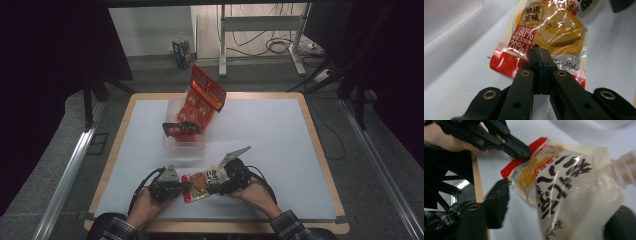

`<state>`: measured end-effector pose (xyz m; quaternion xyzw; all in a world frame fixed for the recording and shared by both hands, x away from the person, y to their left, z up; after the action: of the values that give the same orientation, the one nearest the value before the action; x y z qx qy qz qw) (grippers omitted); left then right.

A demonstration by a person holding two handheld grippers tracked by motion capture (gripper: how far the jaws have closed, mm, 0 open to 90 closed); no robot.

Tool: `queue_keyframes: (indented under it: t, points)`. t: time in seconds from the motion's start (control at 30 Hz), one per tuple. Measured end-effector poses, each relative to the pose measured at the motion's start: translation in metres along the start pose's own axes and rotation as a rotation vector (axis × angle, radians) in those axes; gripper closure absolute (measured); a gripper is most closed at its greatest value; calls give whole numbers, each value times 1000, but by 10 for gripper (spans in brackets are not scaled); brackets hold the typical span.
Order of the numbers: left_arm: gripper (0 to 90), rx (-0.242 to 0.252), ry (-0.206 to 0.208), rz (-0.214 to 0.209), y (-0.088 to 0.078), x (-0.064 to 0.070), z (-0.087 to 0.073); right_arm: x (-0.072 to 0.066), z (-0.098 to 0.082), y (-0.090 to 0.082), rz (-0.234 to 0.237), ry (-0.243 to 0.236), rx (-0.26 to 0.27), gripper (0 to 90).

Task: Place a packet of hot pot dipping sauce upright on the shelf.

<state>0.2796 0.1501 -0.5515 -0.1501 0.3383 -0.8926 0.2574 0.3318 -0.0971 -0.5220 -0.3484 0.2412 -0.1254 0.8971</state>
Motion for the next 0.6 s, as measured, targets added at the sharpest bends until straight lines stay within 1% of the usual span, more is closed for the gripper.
queue_keyframes:
  t: [0.03,0.07,0.1,0.13,0.2,0.23,0.27,0.3,0.33,0.4,0.43,0.5,0.53,0.57,0.6]
  points:
    - [899,-2,7,4,0,0,0,0,1,0,2,-2,4,408]
    - [894,-2,7,4,0,0,0,0,1,0,2,-2,4,408]
    - [894,-4,10,6,0,1,1,1,2,-1,1,-1,7,453]
    - [870,-8,12,9,-1,2,1,3,5,-4,4,17,11,538]
    - [838,-10,18,14,-1,3,1,4,8,-6,16,35,20,589]
    - [823,-14,23,16,-1,4,2,4,10,-6,22,36,20,602]
    - [807,-14,23,16,-1,4,2,4,10,-6,22,36,20,602]
    - [779,-14,27,23,-2,5,2,4,14,-6,13,14,18,658]
    - [762,-15,31,33,-2,6,2,3,15,-6,4,4,14,675]
    - [694,-17,34,44,-4,7,3,2,18,-6,-19,-5,-1,716]
    - [660,-17,34,44,-4,7,3,1,20,-5,-22,-4,-4,734]
    - [582,-3,31,24,-9,10,2,1,23,-5,-20,-11,-3,762]
    - [513,-3,31,24,-9,10,2,1,23,-5,-20,-11,-3,762]
    - [513,2,28,20,-10,10,2,1,26,-7,-14,-12,-10,781]
    - [482,7,27,17,-11,11,2,1,27,-8,-11,-13,-11,788]
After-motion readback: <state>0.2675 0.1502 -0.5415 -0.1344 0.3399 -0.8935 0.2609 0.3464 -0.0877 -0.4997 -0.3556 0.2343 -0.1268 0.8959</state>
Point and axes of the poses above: each handheld gripper's, and its own axes: y roughly forward along the jaws, z roughly out of its top, x roughly to its right, the point moved 1 cm from there along y, roughly forward along the jaws, and after that the axes turned 2 degrees about -z, right-handed, at the moved point
